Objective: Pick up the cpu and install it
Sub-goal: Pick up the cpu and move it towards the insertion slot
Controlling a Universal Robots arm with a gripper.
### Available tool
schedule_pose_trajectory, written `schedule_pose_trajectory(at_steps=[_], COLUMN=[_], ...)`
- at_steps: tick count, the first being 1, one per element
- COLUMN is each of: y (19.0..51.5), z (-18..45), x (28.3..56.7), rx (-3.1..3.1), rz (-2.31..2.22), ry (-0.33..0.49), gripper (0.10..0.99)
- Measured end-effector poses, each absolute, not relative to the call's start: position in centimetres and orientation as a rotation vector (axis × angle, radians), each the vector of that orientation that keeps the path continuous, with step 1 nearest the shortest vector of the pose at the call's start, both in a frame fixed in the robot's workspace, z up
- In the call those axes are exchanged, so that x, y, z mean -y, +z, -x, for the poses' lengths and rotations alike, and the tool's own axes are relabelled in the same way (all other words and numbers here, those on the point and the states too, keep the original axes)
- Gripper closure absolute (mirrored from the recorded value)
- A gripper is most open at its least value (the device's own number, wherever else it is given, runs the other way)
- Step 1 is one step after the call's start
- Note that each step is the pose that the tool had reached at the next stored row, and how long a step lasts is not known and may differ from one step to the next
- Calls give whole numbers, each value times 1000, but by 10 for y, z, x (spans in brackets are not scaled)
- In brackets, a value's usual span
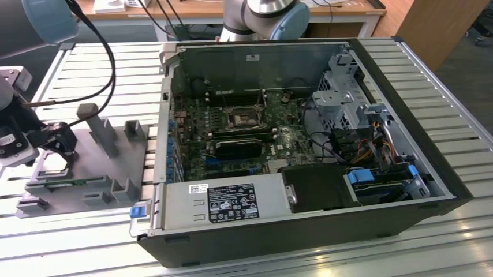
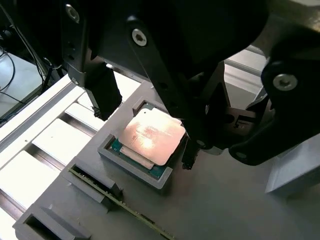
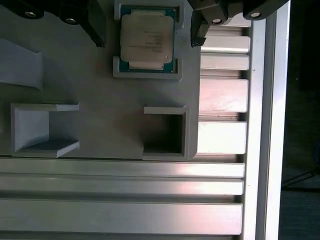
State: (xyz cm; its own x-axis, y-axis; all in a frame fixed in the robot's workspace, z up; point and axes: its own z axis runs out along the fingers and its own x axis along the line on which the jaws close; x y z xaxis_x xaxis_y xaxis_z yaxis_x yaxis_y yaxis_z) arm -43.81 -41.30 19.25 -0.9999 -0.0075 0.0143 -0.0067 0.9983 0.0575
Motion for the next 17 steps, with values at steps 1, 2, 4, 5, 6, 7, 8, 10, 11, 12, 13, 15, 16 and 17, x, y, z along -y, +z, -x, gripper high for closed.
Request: schedule_pose_trajectory(at_steps=[1, 2, 4, 5, 6, 7, 8, 10, 11, 12, 13, 15, 16, 17], y=[192, 191, 190, 190, 189, 189, 188, 187, 186, 186, 186, 185, 185, 185], z=[438, 438, 438, 438, 438, 438, 438, 438, 438, 439, 439, 440, 440, 440], x=[413, 413, 413, 412, 412, 412, 412, 412, 412, 412, 412, 412, 412, 412], rx=[3126, 3126, 3126, 3126, 3126, 3126, 3126, 3126, 3126, 3130, 3134, 3139, 3139, 3140], rz=[-11, -11, -11, -11, -11, -11, -11, -11, -11, -11, -11, -12, -12, -12], ry=[-91, -92, -96, -97, -97, -97, -97, -98, -97, -97, -98, -98, -98, -98], gripper=[318, 318, 318, 329, 329, 396, 396, 396, 396, 396, 396, 396, 396, 396])
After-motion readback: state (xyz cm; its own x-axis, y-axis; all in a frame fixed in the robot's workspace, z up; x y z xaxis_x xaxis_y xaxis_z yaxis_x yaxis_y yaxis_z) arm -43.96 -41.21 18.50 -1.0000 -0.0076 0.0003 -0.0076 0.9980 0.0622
